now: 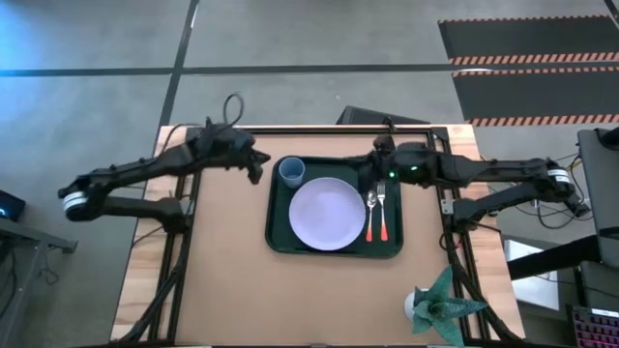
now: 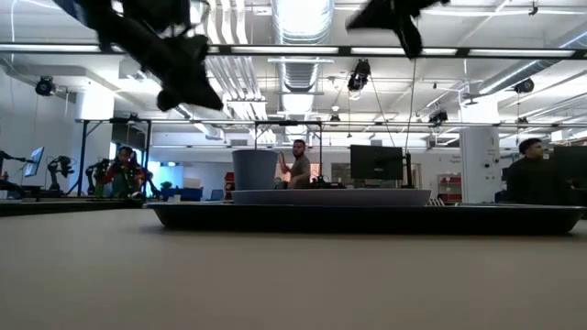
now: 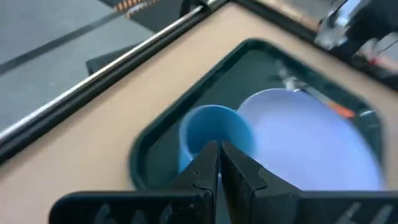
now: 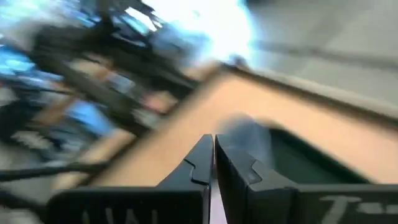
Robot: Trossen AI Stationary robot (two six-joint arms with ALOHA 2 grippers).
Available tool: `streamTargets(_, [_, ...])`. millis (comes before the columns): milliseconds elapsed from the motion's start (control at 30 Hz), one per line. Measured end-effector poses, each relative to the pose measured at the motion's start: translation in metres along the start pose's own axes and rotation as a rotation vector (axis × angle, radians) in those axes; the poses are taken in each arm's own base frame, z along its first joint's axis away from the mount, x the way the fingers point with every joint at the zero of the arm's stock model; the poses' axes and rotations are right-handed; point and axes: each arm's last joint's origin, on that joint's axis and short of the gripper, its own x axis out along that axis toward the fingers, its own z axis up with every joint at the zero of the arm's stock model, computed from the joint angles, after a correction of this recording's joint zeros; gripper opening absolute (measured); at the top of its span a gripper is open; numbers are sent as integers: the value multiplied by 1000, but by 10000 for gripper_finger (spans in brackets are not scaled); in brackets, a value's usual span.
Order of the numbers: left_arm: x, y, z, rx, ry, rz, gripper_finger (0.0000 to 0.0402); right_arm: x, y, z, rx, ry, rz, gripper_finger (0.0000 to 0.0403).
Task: Pick and place plate/cup/fork/spoon on tray
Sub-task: Move the black tray to the center of the table
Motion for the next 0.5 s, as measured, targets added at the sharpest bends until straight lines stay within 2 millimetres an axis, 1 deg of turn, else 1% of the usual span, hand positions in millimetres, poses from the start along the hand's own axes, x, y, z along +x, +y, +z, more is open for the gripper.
streamTargets(67, [16, 10, 10, 29, 36, 29, 0, -3, 11, 8, -48, -65, 120, 8])
streamTargets(133, [31, 19, 24, 60, 55, 42, 0, -4, 18, 9, -89, -76, 160, 8])
streamTargets(200, [45, 24, 41, 87, 75, 21, 0, -2, 21, 6, -114, -64, 146, 8])
streamTargets(367, [82, 26, 83, 183, 143, -6, 0, 7, 19, 1, -126, -56, 96, 8])
streamTargets(500, [113, 28, 105, 221, 215, -20, 0, 10, 21, 1, -126, -72, 108, 8])
